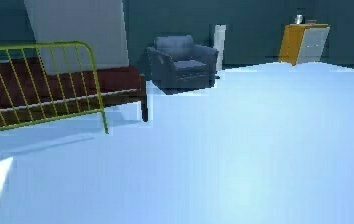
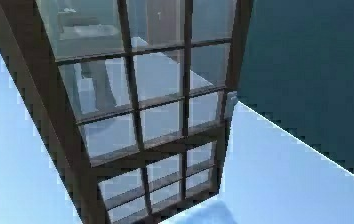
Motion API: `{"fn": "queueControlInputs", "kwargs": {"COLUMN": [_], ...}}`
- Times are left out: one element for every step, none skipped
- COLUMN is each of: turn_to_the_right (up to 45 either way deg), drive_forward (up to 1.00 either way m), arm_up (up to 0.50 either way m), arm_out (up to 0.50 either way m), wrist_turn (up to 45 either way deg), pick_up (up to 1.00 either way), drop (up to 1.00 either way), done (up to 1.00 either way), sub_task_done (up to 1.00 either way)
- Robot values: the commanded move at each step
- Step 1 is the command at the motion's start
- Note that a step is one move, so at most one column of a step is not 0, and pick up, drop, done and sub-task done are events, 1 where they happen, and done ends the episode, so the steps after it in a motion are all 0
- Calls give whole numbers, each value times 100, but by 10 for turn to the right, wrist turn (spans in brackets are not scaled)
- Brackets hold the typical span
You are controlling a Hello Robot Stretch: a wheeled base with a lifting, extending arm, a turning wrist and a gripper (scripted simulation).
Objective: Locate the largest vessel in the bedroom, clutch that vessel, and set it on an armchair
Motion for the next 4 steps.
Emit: {"fn": "queueControlInputs", "kwargs": {"turn_to_the_right": [0, -60, 0, 420], "drive_forward": [45, 0, 60, 0], "arm_up": [0, 0, 0, 0], "arm_out": [0, 0, 0, 0], "wrist_turn": [0, 0, 0, 0], "pick_up": [0, 0, 0, 0], "drop": [0, 0, 0, 0], "done": [0, 0, 0, 0], "sub_task_done": [0, 0, 0, 0]}}
